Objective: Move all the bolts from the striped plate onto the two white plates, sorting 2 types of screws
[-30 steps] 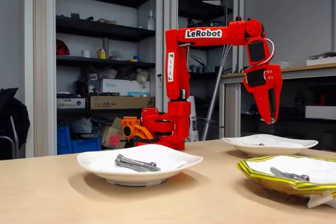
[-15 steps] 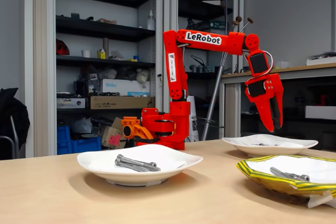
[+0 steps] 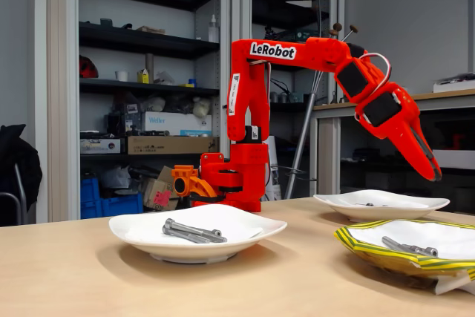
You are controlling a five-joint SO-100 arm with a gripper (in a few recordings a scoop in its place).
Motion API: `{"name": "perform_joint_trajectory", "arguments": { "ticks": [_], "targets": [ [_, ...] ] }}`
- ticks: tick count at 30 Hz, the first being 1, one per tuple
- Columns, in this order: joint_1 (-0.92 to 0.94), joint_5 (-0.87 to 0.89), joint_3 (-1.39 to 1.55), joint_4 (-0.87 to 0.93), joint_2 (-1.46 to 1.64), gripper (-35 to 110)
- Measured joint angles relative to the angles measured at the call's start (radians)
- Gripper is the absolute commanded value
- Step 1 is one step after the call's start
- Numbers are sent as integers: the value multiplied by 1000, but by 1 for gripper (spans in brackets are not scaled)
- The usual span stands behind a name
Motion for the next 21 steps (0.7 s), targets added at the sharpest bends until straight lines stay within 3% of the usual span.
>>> {"name": "perform_joint_trajectory", "arguments": {
  "ticks": [10,21],
  "targets": [
    [176,-101,-129,-52,-236,12],
    [213,-127,-337,15,-414,10]
  ]
}}
